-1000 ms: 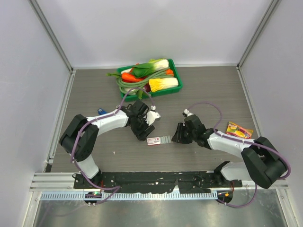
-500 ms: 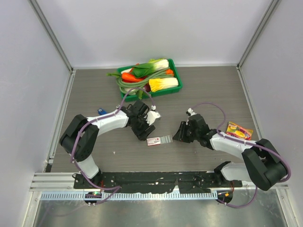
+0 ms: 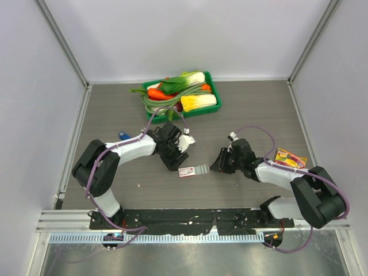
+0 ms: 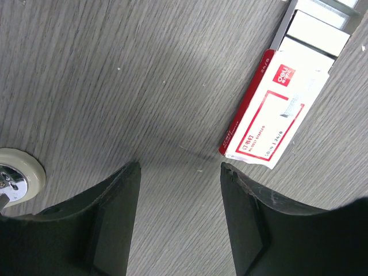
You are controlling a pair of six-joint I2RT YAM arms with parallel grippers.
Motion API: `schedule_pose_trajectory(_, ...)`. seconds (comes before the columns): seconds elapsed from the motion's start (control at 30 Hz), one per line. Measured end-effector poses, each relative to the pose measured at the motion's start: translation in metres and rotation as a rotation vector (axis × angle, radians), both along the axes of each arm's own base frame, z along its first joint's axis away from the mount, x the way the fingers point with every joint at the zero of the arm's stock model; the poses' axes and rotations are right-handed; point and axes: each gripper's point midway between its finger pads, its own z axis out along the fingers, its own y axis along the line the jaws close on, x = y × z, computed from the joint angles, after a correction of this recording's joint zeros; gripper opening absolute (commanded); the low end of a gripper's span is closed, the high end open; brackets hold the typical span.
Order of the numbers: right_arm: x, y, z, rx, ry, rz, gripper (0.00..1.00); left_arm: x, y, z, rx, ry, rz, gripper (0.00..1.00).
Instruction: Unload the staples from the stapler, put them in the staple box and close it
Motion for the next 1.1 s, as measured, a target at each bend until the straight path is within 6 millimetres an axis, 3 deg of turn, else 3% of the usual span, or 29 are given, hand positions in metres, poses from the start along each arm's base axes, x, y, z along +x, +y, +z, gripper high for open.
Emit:
schedule_pose_trajectory(0.57, 0.002, 0.011, 0.0, 0.071, 0.003, 0.006, 0.29, -0.01, -0.004, 0.0, -0.023, 0.001, -0.057, 0.63)
schedule_pose_trajectory(1.1, 0.003, 0.013, -0.002, 0.078, 0.009, 0.003, 0.22, -0.016, -0.012, -0.001, -0.011, -0.013, -0.09, 0.63)
